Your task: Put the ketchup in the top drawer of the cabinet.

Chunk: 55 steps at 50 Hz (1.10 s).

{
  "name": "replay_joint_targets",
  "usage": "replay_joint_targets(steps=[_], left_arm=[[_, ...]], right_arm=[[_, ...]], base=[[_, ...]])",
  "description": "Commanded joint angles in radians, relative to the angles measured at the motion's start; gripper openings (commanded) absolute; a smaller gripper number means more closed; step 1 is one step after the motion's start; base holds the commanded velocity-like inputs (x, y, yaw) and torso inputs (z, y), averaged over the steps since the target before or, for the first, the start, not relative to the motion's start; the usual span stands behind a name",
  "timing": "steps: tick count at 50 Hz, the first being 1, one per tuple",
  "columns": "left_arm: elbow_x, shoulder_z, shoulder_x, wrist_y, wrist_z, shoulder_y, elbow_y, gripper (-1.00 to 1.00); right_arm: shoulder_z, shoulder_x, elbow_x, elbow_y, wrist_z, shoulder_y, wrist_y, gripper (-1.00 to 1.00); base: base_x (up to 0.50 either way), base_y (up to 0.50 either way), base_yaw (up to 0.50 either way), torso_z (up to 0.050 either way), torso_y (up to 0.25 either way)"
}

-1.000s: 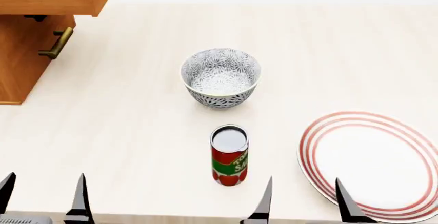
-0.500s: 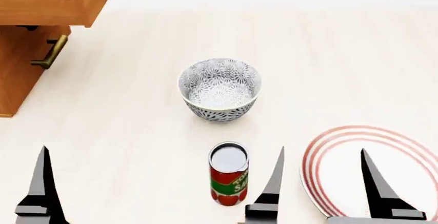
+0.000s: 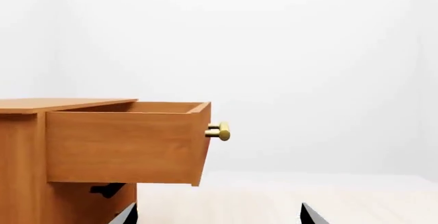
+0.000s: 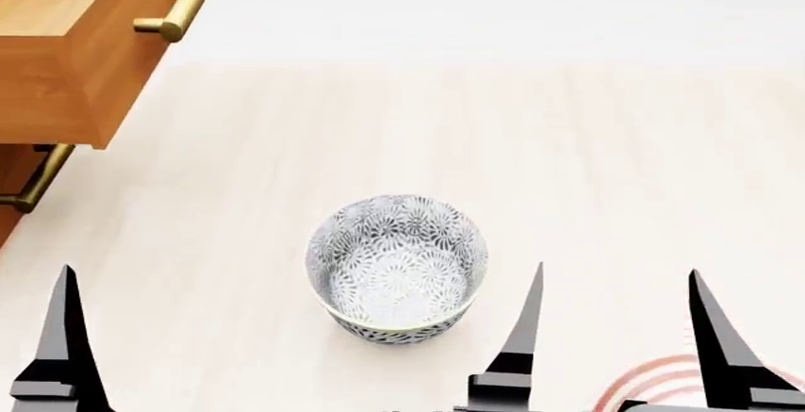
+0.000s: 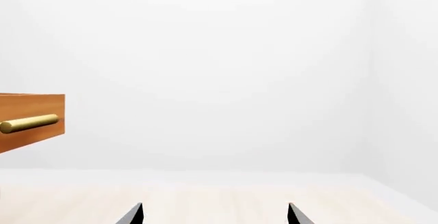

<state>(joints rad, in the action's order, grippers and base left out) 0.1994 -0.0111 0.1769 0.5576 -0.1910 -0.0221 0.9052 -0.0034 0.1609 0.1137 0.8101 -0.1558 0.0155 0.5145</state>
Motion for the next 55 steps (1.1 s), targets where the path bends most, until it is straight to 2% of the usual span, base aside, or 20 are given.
replay_joint_targets(steps=[1,4,13,55], left_arm=[[0.013,0.002,0.009,0.0,-0.01,-0.002,0.006,1.0],[0.017,0.006,0.011,-0.004,-0.012,-0.002,0.003,1.0],[0.021,0.001,0.015,-0.012,-0.018,-0.002,-0.012,1.0],[0.059,0.008,0.04,-0.015,-0.049,0.0,-0.017,1.0]], right_arm=[[-0.003,0.009,0.008,0.009,-0.012,-0.001,0.007,1.0],[-0.006,0.007,0.007,-0.001,-0.02,0.002,0.009,1.0],[0.003,0.013,0.048,-0.003,-0.005,-0.002,-0.003,1.0],[-0.009,0.039,0.066,-0.008,-0.041,-0.003,-0.008,1.0]], base=[[0.5,0.0,0.0,0.0,0.0],[0.5,0.0,0.0,0.0,0.0],[0.0,0.03,0.0,0.0,0.002],[0.0,0.5,0.0,0.0,0.0]])
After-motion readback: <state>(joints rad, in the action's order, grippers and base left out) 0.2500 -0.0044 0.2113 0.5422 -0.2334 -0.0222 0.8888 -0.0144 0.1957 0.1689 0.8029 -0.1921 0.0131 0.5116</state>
